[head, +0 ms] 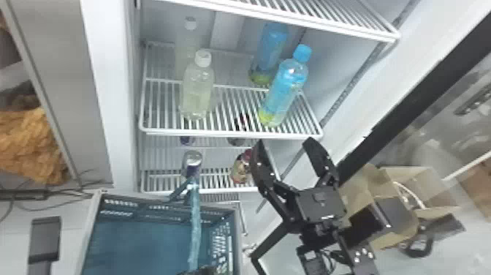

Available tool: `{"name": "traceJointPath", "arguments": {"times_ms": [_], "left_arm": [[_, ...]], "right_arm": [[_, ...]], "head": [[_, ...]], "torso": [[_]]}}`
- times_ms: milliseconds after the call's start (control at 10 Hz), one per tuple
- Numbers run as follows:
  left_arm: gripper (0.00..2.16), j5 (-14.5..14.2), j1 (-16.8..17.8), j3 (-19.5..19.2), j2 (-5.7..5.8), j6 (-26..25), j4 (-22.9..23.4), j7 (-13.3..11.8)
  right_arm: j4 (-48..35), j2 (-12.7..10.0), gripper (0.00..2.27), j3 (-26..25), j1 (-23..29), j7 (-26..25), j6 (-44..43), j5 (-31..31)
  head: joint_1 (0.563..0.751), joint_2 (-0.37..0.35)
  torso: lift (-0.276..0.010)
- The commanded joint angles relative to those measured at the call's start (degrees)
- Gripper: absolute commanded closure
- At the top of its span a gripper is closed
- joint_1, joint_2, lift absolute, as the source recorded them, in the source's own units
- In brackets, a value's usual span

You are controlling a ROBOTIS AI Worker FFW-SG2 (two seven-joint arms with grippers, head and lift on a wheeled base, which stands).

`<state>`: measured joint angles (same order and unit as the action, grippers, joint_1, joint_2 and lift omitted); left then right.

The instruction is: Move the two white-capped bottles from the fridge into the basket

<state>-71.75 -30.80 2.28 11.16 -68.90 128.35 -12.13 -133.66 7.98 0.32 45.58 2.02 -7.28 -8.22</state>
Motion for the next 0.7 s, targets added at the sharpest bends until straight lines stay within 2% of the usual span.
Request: {"name": "traceJointPath", "arguments": {"times_ms": [0, 600], "left_arm": [[1.19, 0.00, 0.00, 0.01, 0.00, 0.00, -0.03, -0.09], [1.19, 0.00, 0.00, 0.01, 0.00, 0.00, -0.03, 0.00]], "right_arm": [[0.00, 0.02, 0.12, 0.03, -0.02, 0.00, -0.04, -0.01], [0.98, 0.19, 0.12, 0.14, -1.00, 1.06, -0.46, -0.24]], "head": [[0.695, -0.350], [0.695, -0.350]], "torso": [[0.000], [0.000]]}}
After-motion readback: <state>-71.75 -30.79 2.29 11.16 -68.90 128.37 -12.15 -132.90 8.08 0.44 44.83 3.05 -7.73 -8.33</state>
